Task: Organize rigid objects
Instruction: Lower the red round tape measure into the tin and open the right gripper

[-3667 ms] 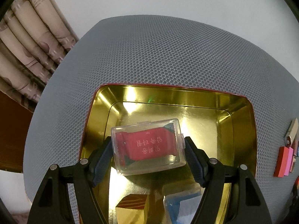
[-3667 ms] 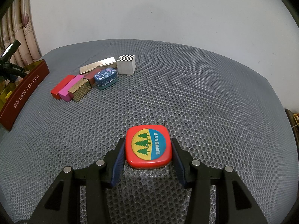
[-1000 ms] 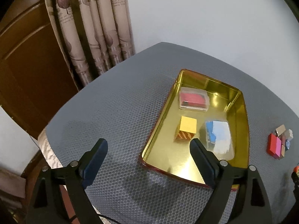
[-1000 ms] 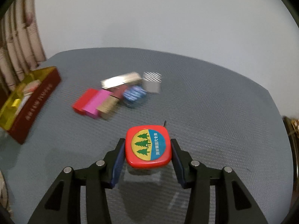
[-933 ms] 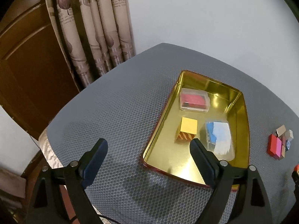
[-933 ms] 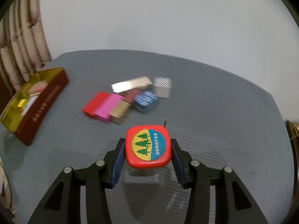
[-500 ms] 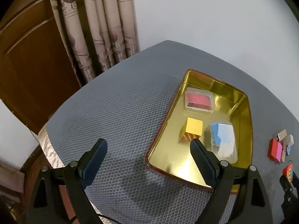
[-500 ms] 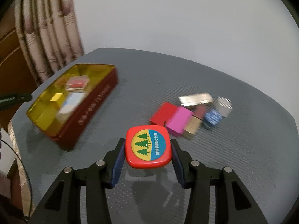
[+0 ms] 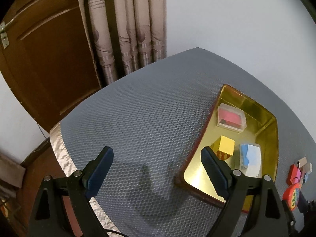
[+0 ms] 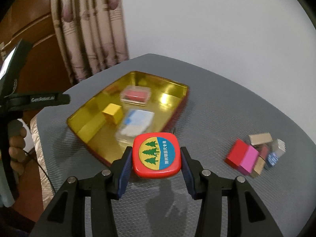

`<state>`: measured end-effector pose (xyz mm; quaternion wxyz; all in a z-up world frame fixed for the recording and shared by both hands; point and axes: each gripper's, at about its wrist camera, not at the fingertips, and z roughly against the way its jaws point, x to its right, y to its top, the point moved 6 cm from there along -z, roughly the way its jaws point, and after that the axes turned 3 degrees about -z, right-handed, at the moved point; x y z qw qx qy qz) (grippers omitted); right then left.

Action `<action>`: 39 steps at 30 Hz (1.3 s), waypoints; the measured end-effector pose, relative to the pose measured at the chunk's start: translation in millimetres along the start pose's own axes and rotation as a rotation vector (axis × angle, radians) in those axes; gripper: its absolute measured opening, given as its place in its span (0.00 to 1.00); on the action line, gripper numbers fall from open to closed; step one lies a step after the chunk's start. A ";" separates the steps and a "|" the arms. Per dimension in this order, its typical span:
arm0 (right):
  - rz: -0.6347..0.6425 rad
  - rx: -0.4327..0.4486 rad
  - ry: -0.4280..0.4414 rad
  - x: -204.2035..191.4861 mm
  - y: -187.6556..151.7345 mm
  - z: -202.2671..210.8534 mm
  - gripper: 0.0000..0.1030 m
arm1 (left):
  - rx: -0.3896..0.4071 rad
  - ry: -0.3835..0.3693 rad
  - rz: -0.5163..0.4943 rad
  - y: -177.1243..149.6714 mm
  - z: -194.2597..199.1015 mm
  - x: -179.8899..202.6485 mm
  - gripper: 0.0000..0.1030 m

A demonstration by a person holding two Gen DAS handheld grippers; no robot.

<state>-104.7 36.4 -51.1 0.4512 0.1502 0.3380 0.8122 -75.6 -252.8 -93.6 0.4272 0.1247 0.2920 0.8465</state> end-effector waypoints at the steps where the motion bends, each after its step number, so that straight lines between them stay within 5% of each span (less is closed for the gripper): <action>1: 0.008 -0.003 0.008 -4.7 1.3 -1.8 0.46 | -0.006 -0.003 0.003 -0.1 -1.7 -0.7 0.85; 16: 0.060 -0.060 0.021 -47.5 10.8 -41.1 0.46 | -0.034 -0.011 0.048 -0.7 -6.9 -6.7 0.85; 39: 0.029 -0.092 0.019 -44.3 3.3 -63.3 0.46 | -0.051 -0.015 0.055 -1.9 -10.6 -6.6 0.85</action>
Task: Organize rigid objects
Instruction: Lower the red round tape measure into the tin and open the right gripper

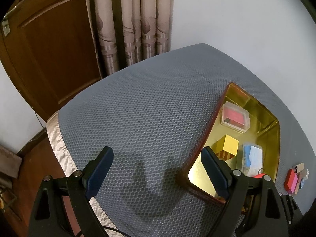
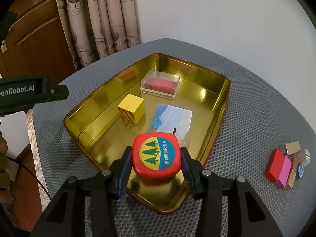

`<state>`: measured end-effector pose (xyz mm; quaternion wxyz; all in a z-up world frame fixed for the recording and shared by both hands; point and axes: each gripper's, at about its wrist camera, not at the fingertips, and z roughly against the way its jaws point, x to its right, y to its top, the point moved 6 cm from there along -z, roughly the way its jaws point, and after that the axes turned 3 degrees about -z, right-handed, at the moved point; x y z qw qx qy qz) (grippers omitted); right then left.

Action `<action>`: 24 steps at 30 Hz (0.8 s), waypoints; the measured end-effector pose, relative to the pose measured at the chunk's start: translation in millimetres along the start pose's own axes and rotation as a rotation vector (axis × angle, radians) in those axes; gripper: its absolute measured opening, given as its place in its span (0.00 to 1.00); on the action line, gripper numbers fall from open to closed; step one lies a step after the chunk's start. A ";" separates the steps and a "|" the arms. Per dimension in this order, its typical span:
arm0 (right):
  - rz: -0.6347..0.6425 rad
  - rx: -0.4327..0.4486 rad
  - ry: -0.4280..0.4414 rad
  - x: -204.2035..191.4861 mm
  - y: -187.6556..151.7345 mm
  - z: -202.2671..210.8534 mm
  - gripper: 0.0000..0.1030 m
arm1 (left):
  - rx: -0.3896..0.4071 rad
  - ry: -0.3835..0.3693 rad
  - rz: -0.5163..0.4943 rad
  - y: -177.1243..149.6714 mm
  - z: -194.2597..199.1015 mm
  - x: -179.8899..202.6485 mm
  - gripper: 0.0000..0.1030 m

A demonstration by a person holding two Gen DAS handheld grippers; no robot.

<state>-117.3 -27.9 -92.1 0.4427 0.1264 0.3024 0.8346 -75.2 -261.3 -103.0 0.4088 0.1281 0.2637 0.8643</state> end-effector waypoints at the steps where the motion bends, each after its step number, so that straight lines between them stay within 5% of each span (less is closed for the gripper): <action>1: -0.001 -0.001 0.000 0.2 -0.1 -0.2 0.46 | 0.000 0.000 -0.003 -0.1 -0.2 0.6 0.85; 15: -0.032 0.028 0.007 7.0 3.9 10.5 0.55 | 0.003 0.002 -0.019 -0.5 0.1 3.4 0.85; 24: -0.128 0.071 -0.060 56.1 -8.2 38.3 0.55 | 0.016 0.010 -0.036 -0.6 1.7 6.8 0.85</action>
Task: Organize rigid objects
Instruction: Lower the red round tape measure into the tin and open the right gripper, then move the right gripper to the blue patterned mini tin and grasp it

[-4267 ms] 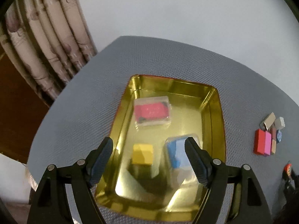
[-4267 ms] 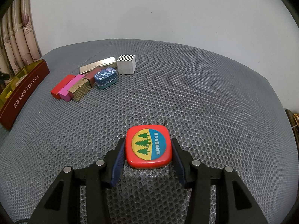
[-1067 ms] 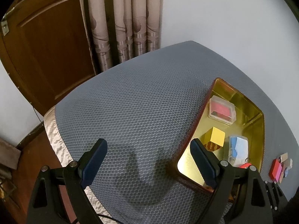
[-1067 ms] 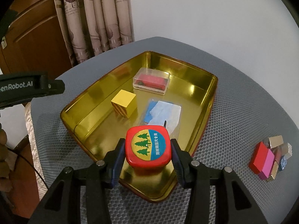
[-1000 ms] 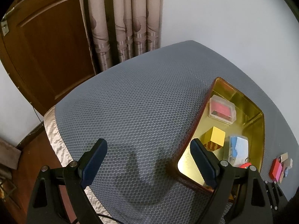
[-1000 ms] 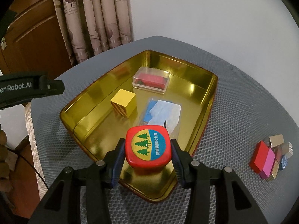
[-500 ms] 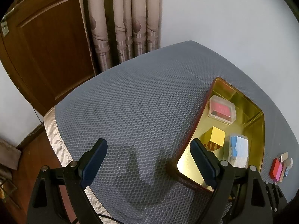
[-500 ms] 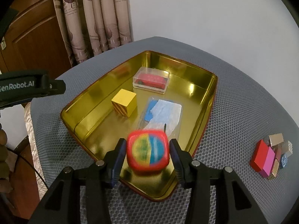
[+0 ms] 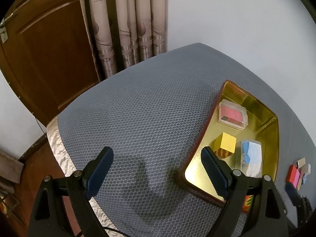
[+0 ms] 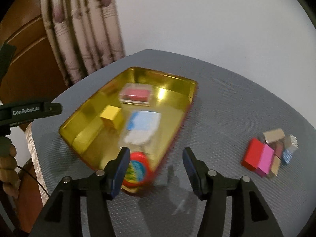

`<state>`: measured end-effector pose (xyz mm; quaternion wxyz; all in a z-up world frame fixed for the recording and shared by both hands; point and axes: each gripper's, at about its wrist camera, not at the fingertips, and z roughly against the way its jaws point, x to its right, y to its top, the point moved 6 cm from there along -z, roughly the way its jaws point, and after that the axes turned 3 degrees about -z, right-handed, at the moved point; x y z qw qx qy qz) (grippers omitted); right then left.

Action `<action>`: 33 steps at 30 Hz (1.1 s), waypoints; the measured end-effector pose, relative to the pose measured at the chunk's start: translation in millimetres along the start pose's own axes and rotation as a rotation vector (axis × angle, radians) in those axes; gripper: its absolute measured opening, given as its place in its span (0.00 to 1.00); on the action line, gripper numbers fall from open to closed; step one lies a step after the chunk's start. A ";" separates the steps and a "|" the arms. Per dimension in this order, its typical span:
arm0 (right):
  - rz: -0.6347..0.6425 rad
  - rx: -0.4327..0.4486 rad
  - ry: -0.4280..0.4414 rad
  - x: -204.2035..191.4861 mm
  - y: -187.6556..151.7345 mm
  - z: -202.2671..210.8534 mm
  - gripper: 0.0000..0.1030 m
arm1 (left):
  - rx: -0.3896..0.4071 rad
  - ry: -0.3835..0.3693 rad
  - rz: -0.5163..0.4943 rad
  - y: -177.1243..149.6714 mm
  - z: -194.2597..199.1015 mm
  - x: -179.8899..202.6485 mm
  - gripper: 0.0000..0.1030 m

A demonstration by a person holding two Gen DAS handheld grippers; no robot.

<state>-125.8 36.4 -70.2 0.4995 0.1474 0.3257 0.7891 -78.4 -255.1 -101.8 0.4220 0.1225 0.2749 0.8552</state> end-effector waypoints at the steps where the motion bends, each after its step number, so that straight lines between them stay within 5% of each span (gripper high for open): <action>1: -0.017 0.003 -0.019 12.2 -2.5 2.4 0.55 | 0.001 0.000 -0.003 -0.1 0.1 0.7 0.85; 17: -0.360 0.022 -0.298 199.2 -24.4 12.8 0.55 | 0.017 0.003 -0.044 -1.8 2.7 13.1 0.85; 33: -0.505 -0.015 -0.368 248.8 -19.5 -35.5 0.55 | 0.013 -0.006 -0.102 -5.0 -2.9 26.3 0.85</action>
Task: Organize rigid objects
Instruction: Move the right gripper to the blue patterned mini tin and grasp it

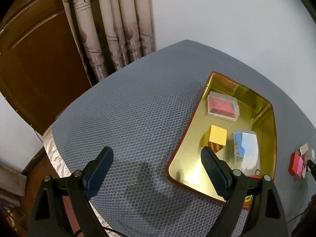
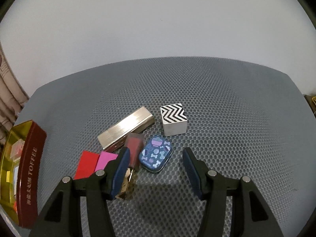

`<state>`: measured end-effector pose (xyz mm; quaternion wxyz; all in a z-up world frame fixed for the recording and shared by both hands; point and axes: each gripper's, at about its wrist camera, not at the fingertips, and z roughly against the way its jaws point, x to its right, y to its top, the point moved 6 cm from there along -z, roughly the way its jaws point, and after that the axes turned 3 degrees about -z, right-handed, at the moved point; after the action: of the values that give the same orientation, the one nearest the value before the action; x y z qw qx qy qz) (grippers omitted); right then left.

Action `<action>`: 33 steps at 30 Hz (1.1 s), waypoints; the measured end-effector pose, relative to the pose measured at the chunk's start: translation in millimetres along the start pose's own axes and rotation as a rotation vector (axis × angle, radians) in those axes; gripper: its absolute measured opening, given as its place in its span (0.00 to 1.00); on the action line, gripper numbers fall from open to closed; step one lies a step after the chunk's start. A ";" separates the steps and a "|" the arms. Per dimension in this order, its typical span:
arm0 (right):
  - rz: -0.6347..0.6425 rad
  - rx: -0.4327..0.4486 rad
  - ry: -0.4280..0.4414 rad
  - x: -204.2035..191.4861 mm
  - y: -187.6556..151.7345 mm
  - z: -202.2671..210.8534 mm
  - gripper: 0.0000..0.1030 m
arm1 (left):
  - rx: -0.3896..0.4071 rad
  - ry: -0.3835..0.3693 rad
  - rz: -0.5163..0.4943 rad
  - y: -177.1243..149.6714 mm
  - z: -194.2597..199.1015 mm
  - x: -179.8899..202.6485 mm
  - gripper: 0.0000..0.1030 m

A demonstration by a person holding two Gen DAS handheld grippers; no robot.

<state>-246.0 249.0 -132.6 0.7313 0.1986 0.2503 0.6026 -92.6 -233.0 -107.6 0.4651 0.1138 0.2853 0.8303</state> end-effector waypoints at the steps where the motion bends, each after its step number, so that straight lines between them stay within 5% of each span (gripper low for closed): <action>1: 0.004 0.005 -0.015 1.3 -0.3 -2.4 0.55 | -0.001 0.001 -0.003 -0.3 -0.4 0.2 0.85; 7: 0.065 0.014 -0.092 6.1 -4.1 -8.3 0.55 | -0.014 0.002 -0.003 -2.4 -3.4 0.8 0.85; 20: 0.093 0.019 -0.079 3.3 -14.5 -26.8 0.55 | -0.002 0.003 -0.064 -4.5 -3.4 13.4 0.85; 24: 0.115 0.030 -0.058 13.0 -20.9 -19.5 0.30 | 0.012 -0.012 -0.111 -5.5 -0.8 21.8 0.85; 33: 0.157 0.042 -0.064 25.7 -41.1 -5.7 0.30 | 0.074 -0.115 -0.274 -17.2 17.5 62.0 0.85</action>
<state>-213.5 266.1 -164.7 0.6851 0.2518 0.2231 0.6461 -106.0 -167.7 -108.1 0.5853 0.1383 0.3013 0.7400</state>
